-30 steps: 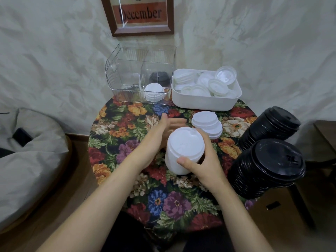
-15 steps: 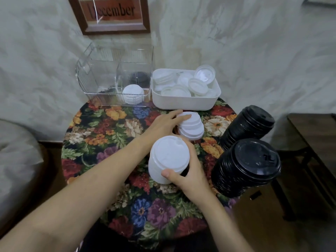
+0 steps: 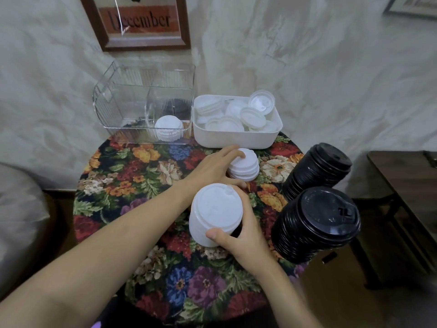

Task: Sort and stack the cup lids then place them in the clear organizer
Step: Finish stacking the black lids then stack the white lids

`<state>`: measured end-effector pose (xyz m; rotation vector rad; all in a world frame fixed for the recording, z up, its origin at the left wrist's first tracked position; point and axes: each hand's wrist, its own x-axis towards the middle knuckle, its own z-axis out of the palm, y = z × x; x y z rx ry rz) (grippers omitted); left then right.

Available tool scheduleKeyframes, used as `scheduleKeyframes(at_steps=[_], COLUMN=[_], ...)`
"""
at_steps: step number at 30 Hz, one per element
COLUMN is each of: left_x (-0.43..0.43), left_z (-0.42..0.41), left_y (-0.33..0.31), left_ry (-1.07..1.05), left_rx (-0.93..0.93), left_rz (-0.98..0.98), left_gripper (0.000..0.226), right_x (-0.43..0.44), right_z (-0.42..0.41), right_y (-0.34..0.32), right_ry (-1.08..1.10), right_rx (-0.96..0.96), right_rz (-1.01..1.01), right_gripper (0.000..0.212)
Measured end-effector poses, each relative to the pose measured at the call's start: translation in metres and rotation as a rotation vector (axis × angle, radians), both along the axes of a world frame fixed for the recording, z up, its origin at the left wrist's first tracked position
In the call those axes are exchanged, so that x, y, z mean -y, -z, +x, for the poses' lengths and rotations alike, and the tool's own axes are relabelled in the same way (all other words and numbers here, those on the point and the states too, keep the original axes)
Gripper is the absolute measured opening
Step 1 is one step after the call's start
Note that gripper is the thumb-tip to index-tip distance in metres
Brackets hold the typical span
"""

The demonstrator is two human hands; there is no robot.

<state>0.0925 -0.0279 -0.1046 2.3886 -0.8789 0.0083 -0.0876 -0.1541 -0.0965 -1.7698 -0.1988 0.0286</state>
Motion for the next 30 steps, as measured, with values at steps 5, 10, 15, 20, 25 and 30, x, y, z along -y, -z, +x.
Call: scheduleKeyframes(at_steps=[5,10,15,20,25,30], left_x=[-0.003,-0.014,-0.047,-0.086,-0.115,-0.118], left_z=[-0.002,-0.007,-0.026,-0.056,-0.085,-0.093], left_y=[-0.003,-0.001,-0.001,-0.007,-0.006,-0.01], left_ry=[-0.026,-0.067,-0.17,-0.314,-0.421,-0.492], left_rx=[0.048,0.051,0.043,0.032,-0.04,-0.057], left_rz=[-0.039,-0.039,-0.024,-0.027,-0.027,-0.097], left_gripper=[0.054,0.053,0.052,0.051,0.052,0.066], right_x=[0.0,0.0,0.0,0.0,-0.001,-0.002], right_z=[0.0,0.0,0.0,-0.001,0.0,0.001], right_y=[0.0,-0.002,-0.002,0.0,-0.001,-0.001], right_ry=[0.0,-0.007,-0.014,-0.021,-0.026,-0.045], right_rx=[0.002,0.02,0.031,0.022,0.028,0.033], right_rz=[-0.01,-0.001,0.013,0.019,0.028,0.054], right_gripper=[0.088,0.083,0.082,0.083,0.082,0.085])
